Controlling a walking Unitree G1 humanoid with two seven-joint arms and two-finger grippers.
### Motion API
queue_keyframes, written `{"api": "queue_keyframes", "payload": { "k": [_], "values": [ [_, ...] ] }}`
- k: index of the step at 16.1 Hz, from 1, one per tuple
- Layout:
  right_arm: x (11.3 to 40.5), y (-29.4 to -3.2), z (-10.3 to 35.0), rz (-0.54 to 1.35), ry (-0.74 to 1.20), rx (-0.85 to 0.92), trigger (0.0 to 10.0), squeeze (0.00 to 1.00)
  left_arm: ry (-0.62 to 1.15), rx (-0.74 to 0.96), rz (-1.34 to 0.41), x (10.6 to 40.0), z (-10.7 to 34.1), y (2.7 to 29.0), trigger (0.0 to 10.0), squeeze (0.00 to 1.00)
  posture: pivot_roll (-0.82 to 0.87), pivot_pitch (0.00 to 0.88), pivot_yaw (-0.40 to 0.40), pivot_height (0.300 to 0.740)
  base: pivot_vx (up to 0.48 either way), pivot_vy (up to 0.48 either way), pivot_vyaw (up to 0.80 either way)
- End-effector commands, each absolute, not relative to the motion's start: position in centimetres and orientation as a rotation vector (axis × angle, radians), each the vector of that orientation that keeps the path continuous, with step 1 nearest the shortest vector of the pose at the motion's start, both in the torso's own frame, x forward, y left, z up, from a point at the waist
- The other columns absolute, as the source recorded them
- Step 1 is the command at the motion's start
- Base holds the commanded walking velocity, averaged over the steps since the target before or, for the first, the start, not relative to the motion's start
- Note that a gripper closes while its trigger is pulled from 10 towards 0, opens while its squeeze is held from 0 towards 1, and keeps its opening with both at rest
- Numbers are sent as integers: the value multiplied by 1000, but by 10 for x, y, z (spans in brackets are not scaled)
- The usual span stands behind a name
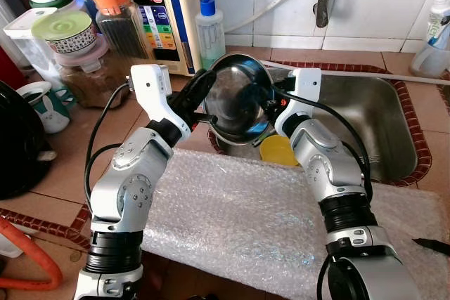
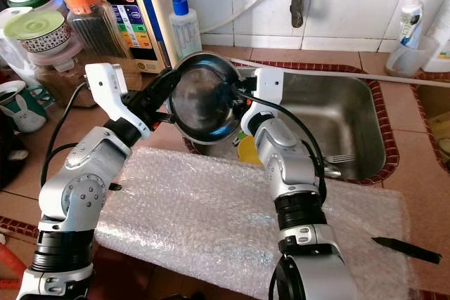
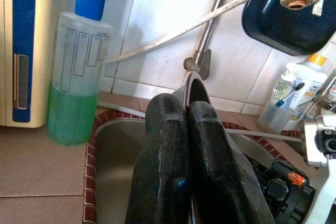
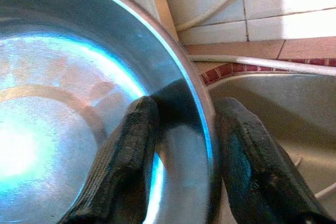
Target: Kitchen organization
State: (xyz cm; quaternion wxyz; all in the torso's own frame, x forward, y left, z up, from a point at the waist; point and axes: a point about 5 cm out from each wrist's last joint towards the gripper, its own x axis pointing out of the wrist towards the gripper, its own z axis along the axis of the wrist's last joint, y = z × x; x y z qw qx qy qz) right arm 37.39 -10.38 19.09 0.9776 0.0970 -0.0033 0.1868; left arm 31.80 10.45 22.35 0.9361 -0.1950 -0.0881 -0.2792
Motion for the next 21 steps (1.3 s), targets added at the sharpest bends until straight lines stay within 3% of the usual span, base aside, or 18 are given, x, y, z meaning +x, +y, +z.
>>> {"api": "queue_keyframes", "payload": {
  "k": [1, 14, 15, 16, 17, 18, 19, 21],
  "values": [
    [375, -100, 194, 388, -4, 205, 0, 0, -202, -391, -567, 318, 228, 109, 0, 0, -203, 111, 149, 740, 0, 0, 0],
    [371, -104, 190, 402, 14, 236, 0, 0, -181, -376, -563, 321, 225, 112, 78, 0, -208, 105, 148, 740, 0, 0, 0],
    [371, -105, 189, 400, 16, 236, 0, 0, -178, -374, -566, 321, 225, 111, 2039, 0, -208, 103, 148, 740, 0, 0, 0],
    [371, -105, 189, 398, 17, 237, 0, 0, -168, -374, -575, 321, 222, 110, 7451, 420, -209, 102, 148, 740, 0, 0, 0],
    [371, -105, 189, 398, 18, 238, 0, 0, -161, -372, -580, 321, 221, 109, 9412, 855, -211, 102, 149, 740, 0, 0, 0],
    [371, -105, 189, 398, 19, 238, 0, 0, -154, -369, -584, 320, 219, 108, 9412, 855, -211, 102, 149, 740, 0, 0, 0],
    [371, -105, 189, 396, 18, 235, 0, 0, -151, -377, -597, 319, 218, 105, 10000, 1000, -209, 100, 148, 740, 0, 0, 0],
    [371, -106, 190, 395, 14, 228, 0, 0, -144, -385, -610, 316, 217, 102, 10000, 1000, -208, 99, 148, 740, 0, 0, 0]
  ]
}}
